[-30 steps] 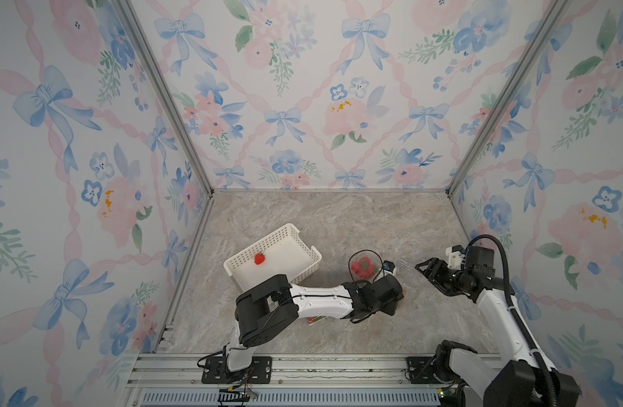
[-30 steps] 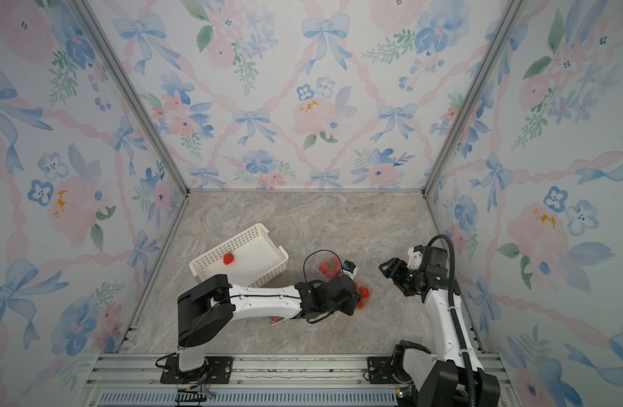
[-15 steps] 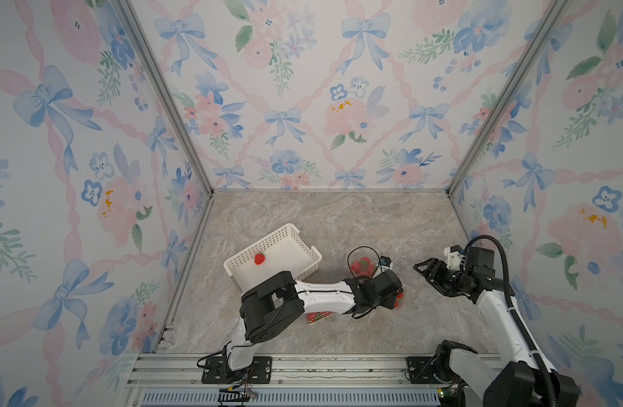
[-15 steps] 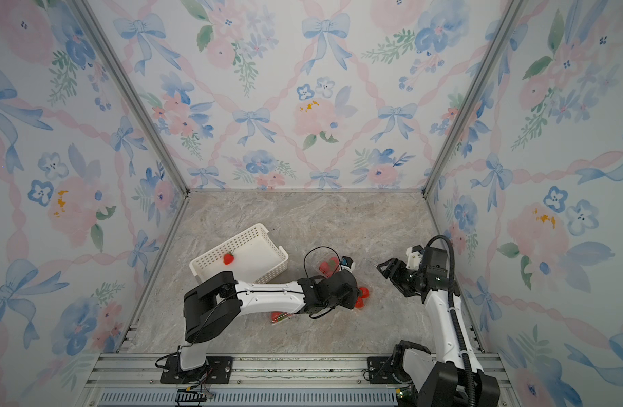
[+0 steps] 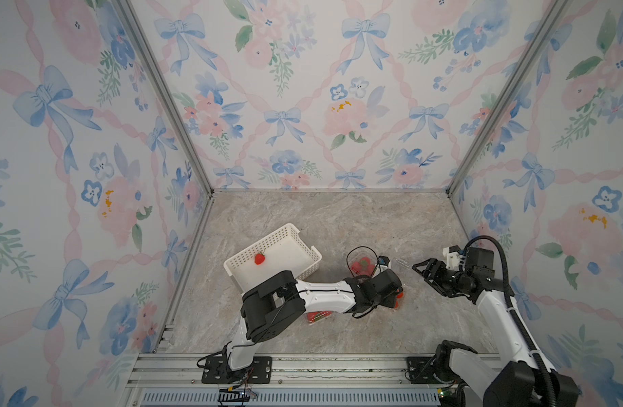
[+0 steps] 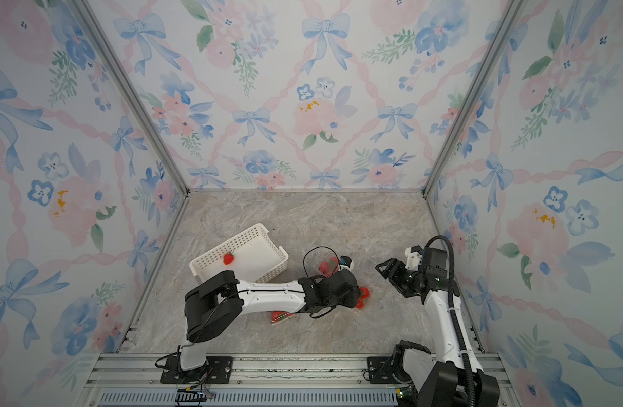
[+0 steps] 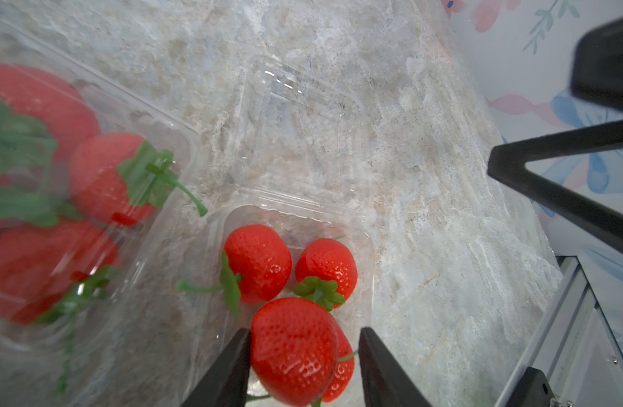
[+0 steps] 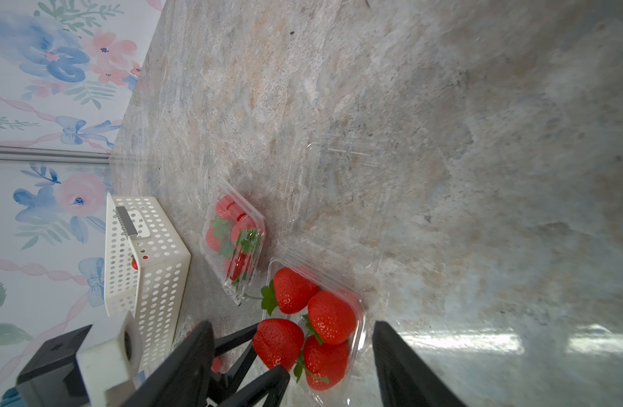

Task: Pack strawberries into containers
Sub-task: Place the strawberry in the packing box.

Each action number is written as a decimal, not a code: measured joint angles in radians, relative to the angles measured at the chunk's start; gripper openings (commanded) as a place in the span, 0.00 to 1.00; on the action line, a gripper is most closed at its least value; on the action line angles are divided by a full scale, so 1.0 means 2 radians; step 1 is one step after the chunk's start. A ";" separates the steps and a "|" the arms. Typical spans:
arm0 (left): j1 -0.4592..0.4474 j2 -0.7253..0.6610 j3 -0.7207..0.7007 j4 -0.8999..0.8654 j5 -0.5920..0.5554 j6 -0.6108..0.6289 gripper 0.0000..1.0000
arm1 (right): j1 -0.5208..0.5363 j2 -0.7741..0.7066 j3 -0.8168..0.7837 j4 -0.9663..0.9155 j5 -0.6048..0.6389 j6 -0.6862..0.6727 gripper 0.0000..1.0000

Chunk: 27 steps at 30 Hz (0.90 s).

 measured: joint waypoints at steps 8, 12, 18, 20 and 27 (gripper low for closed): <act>-0.002 -0.007 -0.005 0.000 -0.024 0.000 0.54 | 0.000 0.000 -0.002 0.002 -0.012 0.000 0.73; -0.004 -0.032 -0.016 0.000 -0.042 -0.002 0.54 | 0.000 0.000 -0.002 0.004 -0.016 0.000 0.73; -0.004 -0.064 -0.032 0.002 -0.064 -0.005 0.54 | 0.002 0.000 -0.002 0.009 -0.026 0.000 0.73; 0.000 -0.083 -0.053 0.003 -0.070 -0.006 0.55 | 0.010 0.000 -0.002 0.015 -0.032 0.000 0.73; 0.108 -0.235 -0.195 -0.004 -0.089 -0.017 0.59 | 0.121 0.009 0.005 0.026 -0.026 -0.002 0.73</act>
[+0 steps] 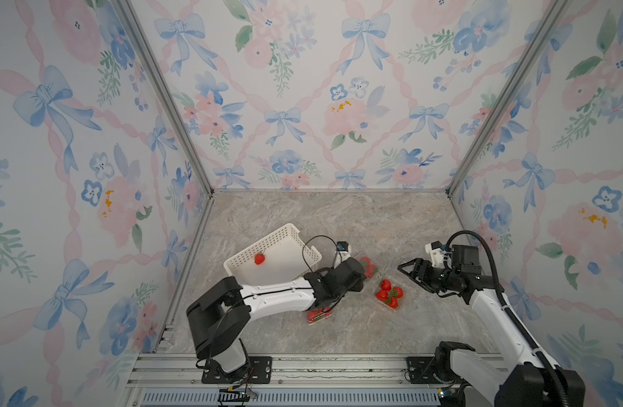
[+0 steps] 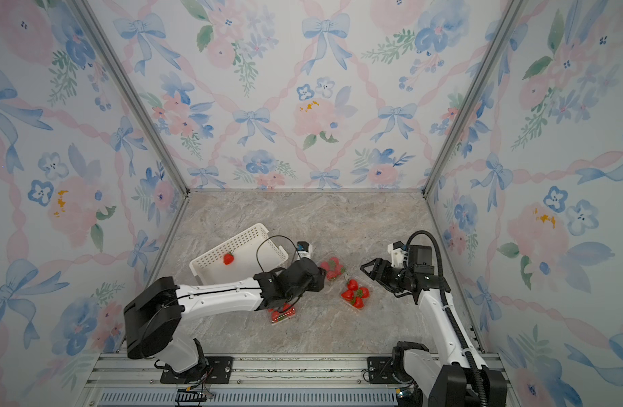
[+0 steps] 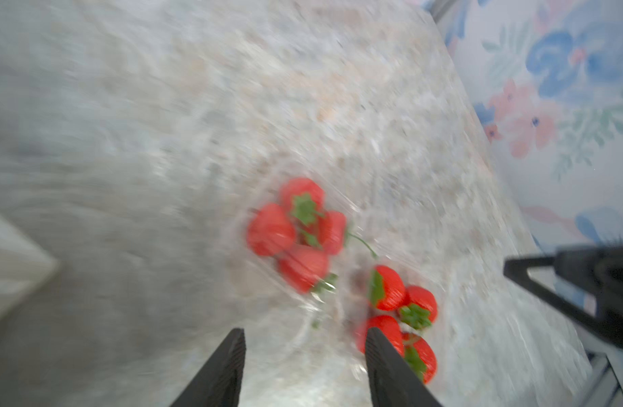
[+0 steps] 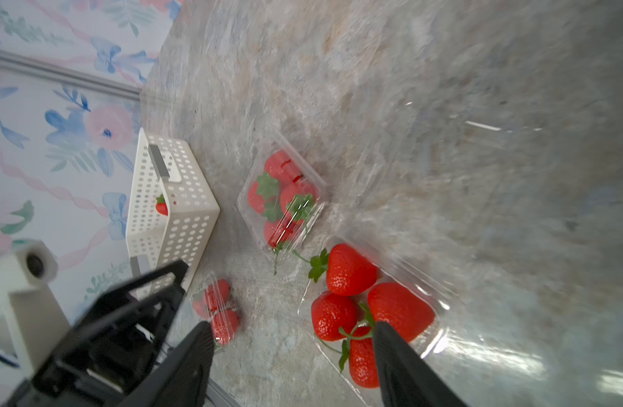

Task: Pack strawberries into containers
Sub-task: Place the strawberry in the packing box.

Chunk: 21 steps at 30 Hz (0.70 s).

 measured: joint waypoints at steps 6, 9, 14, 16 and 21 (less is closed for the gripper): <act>0.153 -0.112 -0.076 -0.024 -0.008 0.003 0.63 | 0.078 0.034 0.046 0.006 0.023 0.000 0.73; 0.230 -0.142 -0.111 -0.030 0.009 0.005 0.63 | 0.100 0.060 0.072 0.015 0.034 0.000 0.73; 0.333 -0.149 -0.145 -0.047 0.034 0.013 0.66 | 0.125 0.101 0.106 0.024 0.042 0.002 0.73; 0.356 -0.137 -0.144 -0.048 0.045 0.018 0.65 | 0.130 0.118 0.120 0.027 0.043 0.002 0.73; 0.390 -0.066 -0.122 -0.051 0.066 0.036 0.63 | 0.138 0.156 0.150 0.036 0.045 0.003 0.73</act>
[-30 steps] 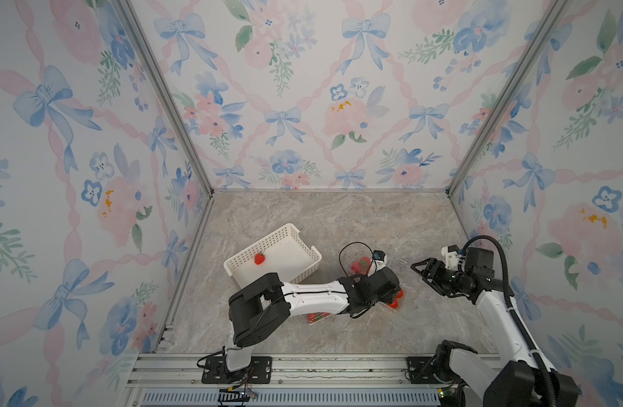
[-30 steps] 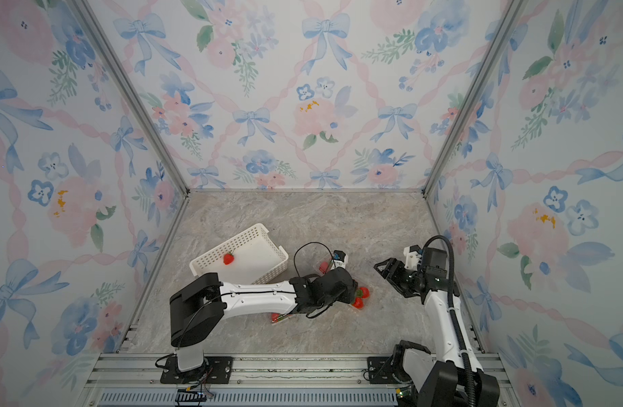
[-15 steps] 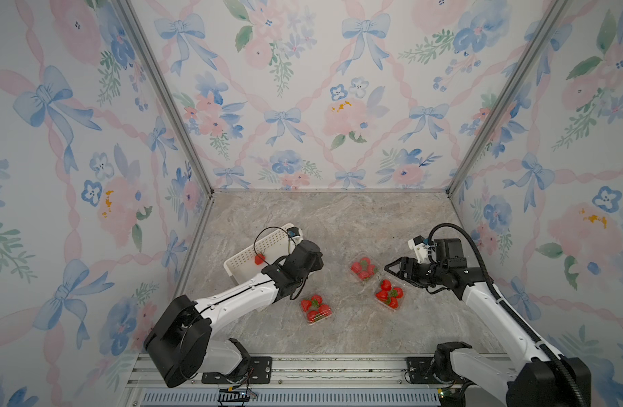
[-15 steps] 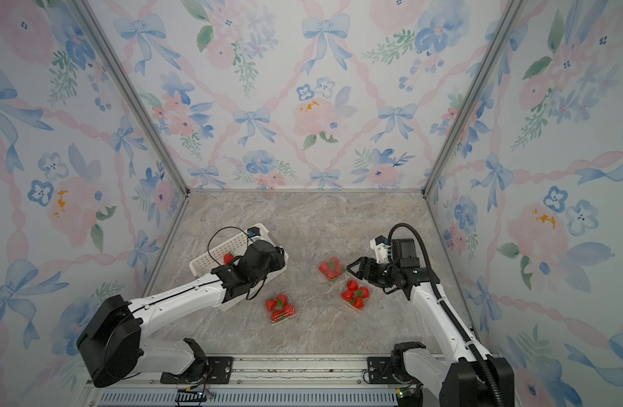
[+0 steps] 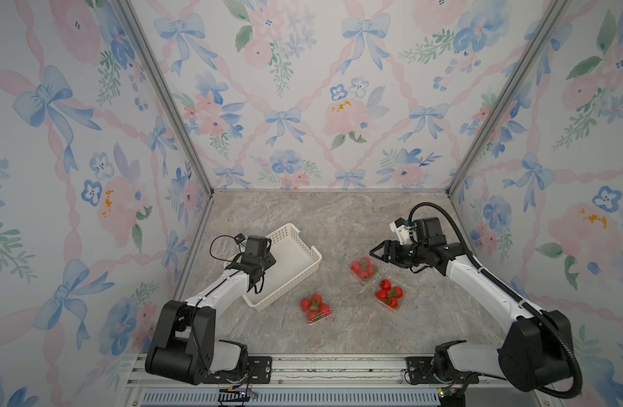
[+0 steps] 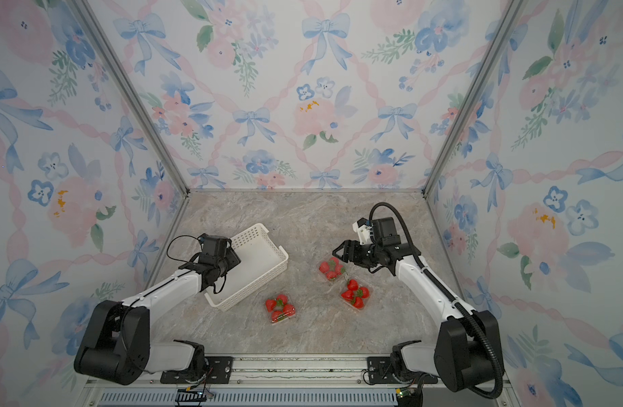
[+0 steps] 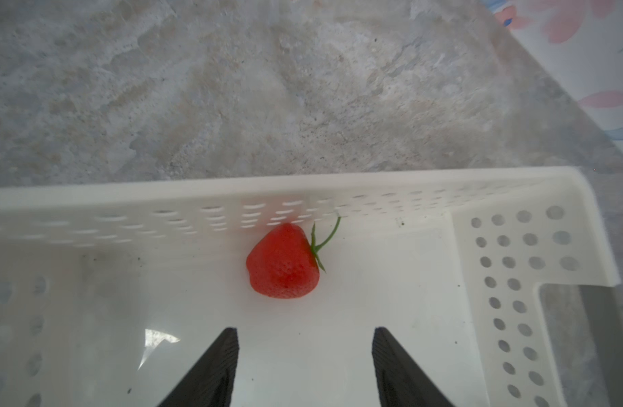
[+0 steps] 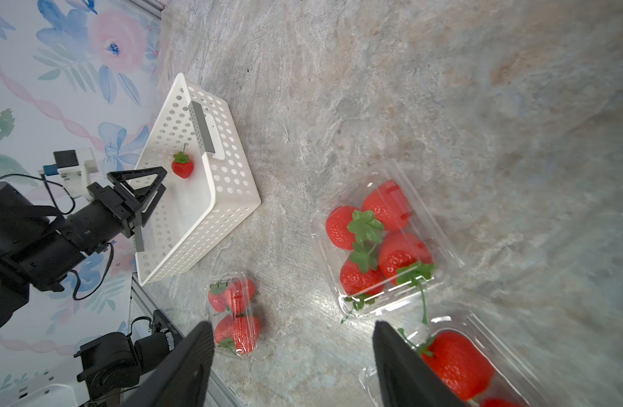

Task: Pack strawberries into containers
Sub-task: Place the strawberry in the packing box, then pick up the strawberry from the basket.

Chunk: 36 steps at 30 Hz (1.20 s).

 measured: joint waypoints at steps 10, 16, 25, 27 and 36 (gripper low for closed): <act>0.012 0.060 0.046 0.001 0.006 0.036 0.62 | 0.006 0.044 0.019 0.021 0.000 0.008 0.73; 0.019 0.074 0.048 0.000 0.005 0.054 0.62 | 0.007 0.053 0.024 0.028 0.000 0.012 0.73; 0.024 0.102 0.052 -0.005 0.002 0.072 0.62 | 0.016 0.061 0.034 0.033 0.000 0.014 0.73; 0.024 0.109 0.055 -0.005 0.001 0.077 0.61 | 0.016 0.061 0.034 0.034 0.001 0.014 0.73; 0.025 0.125 0.075 -0.005 -0.006 0.092 0.58 | 0.016 0.061 0.034 0.035 0.005 0.017 0.72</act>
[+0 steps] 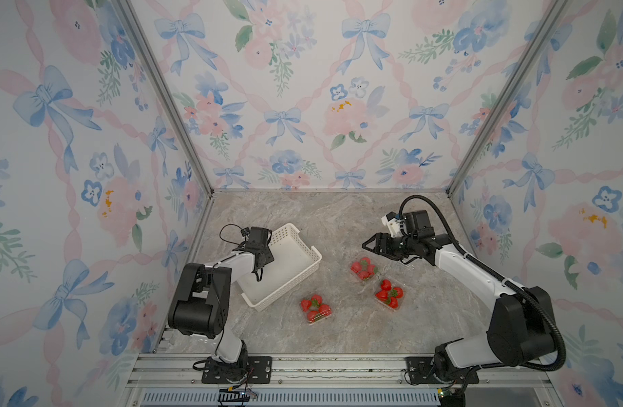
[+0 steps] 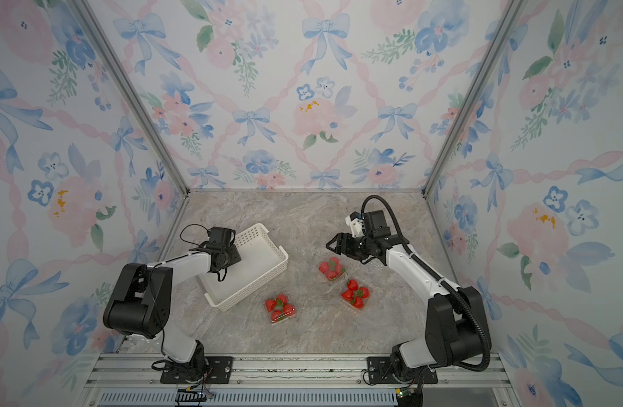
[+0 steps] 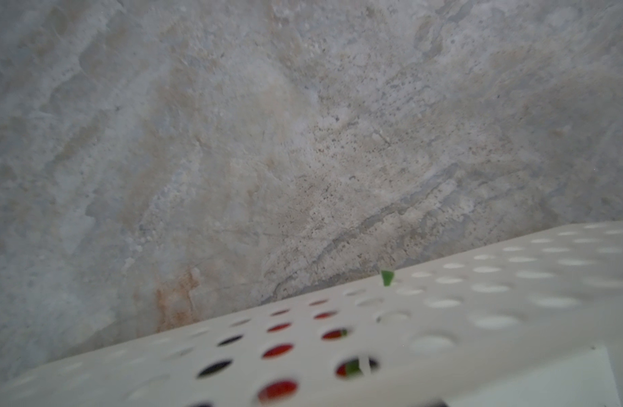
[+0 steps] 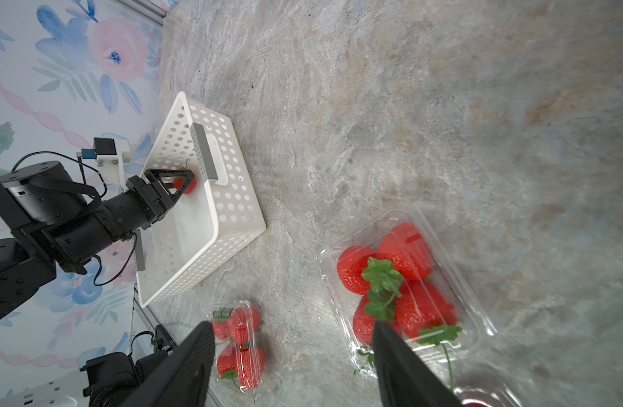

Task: Pack strawberries into containers
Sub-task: Pick up the strawberry from the basket.

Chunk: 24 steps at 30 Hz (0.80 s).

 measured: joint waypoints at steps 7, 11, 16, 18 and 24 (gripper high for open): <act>0.000 0.006 0.002 0.000 0.000 0.002 0.57 | 0.000 0.000 0.000 0.000 0.003 0.000 0.72; 0.000 0.007 0.002 0.000 0.000 0.002 0.48 | 0.000 0.000 0.000 0.000 0.005 0.000 0.72; 0.000 0.007 0.002 0.005 0.000 0.006 0.42 | 0.000 0.000 0.000 0.000 0.006 0.000 0.72; 0.000 0.007 0.002 0.009 0.001 0.005 0.39 | 0.000 0.000 0.000 0.000 0.007 0.000 0.72; -0.004 -0.009 -0.010 0.011 0.008 0.005 0.37 | 0.000 0.000 0.000 0.000 0.012 0.000 0.72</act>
